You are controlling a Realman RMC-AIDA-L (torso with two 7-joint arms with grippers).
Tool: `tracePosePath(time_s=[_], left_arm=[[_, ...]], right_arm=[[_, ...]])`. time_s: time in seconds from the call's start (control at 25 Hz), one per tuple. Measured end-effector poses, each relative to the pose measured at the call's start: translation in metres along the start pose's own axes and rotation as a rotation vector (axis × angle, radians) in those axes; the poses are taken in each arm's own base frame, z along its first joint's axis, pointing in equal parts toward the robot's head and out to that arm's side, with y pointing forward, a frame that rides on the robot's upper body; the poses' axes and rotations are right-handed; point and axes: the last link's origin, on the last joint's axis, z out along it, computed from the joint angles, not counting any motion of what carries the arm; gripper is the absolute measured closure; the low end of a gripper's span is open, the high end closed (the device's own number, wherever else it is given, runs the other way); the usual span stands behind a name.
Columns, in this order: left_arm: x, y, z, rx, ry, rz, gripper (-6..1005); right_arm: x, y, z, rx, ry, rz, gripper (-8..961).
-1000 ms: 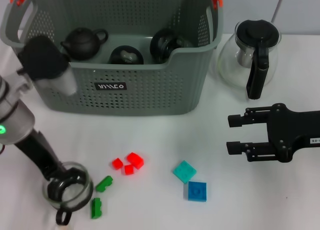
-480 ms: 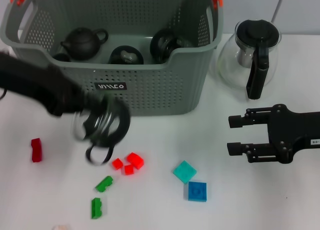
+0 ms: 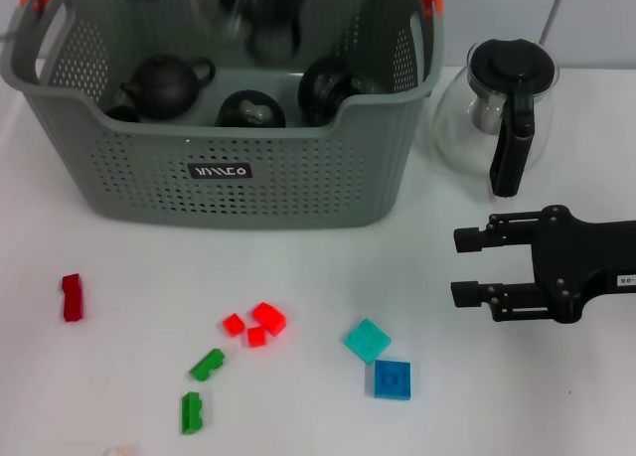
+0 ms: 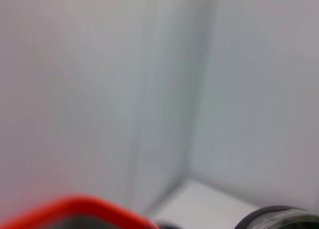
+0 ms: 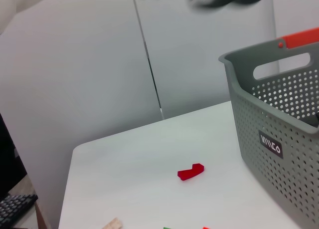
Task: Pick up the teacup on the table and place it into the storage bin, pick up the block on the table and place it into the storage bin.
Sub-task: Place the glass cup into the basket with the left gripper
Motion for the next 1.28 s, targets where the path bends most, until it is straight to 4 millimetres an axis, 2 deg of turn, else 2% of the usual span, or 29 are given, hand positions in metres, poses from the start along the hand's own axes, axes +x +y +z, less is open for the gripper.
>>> tracePosePath(time_s=[0.16,0.32,0.56,0.76,1.0,1.28], left_arm=[[0.014,-0.010,0.031,0.038,-0.009,-0.001,891],[0.018,-0.026,0.066,0.153,-0.095,0.035,883],[0.004,-0.041,0.113,0.305,-0.305,0.155,871],[-0.015,-0.046,0.139,0.395,-0.463,0.285,861],[-0.031,-0.047,0.154,0.467,-0.594,0.404,850],[-0.043,-0.048,0.155,0.480,-0.681,0.457,836]], right_arm=[[0.000,0.000,-0.001,0.003,-0.003,0.001,270],[0.000,0.000,-0.001,0.006,-0.007,0.001,270],[0.000,0.000,-0.001,0.009,-0.013,-0.002,269],[0.000,0.000,-0.001,0.006,-0.017,-0.001,269],[0.001,0.001,-0.003,0.008,-0.017,0.002,270],[0.001,0.001,-0.002,0.006,-0.018,0.001,269]])
